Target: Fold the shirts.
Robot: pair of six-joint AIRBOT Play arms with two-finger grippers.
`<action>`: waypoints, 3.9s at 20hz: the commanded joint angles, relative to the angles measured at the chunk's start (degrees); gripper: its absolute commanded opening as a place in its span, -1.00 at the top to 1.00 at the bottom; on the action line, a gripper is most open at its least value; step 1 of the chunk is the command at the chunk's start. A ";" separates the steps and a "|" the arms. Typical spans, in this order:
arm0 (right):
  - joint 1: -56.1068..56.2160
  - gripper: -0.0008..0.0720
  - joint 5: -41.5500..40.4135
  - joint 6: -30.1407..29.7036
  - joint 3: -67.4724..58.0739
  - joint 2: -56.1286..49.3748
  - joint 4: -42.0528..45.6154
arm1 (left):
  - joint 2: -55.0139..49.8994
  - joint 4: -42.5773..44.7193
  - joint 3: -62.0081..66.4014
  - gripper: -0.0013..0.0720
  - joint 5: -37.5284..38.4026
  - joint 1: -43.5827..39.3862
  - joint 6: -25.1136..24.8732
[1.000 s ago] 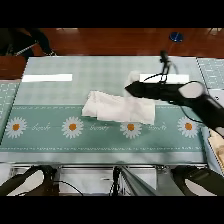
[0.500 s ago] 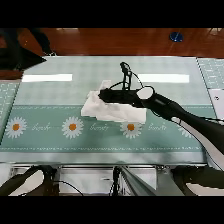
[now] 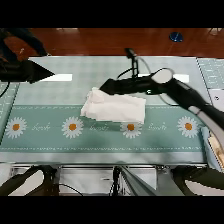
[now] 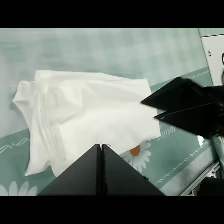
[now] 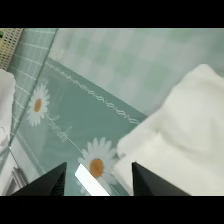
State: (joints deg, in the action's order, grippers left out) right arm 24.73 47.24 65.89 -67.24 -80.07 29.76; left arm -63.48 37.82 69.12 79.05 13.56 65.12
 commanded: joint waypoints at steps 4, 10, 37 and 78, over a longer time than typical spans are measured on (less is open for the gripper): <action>-27.61 -0.55 25.53 19.71 0.31 13.86 61.13 | -2.80 14.64 -0.59 0.11 0.81 -0.02 -0.35; -48.06 -0.67 24.06 4.98 19.08 8.76 17.42 | -8.24 16.85 -0.59 -0.54 4.17 -0.04 1.27; -59.56 0.93 37.53 18.10 1.92 30.45 9.05 | -9.35 16.17 -0.57 -0.49 7.82 -0.74 2.19; -92.59 -0.23 -3.23 17.66 8.44 23.78 64.00 | -9.81 16.20 -0.55 -0.51 -1.70 -0.72 0.00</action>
State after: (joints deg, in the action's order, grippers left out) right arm -72.34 64.12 85.76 -50.54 -53.98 119.26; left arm -73.03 54.02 68.55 81.08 12.86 65.14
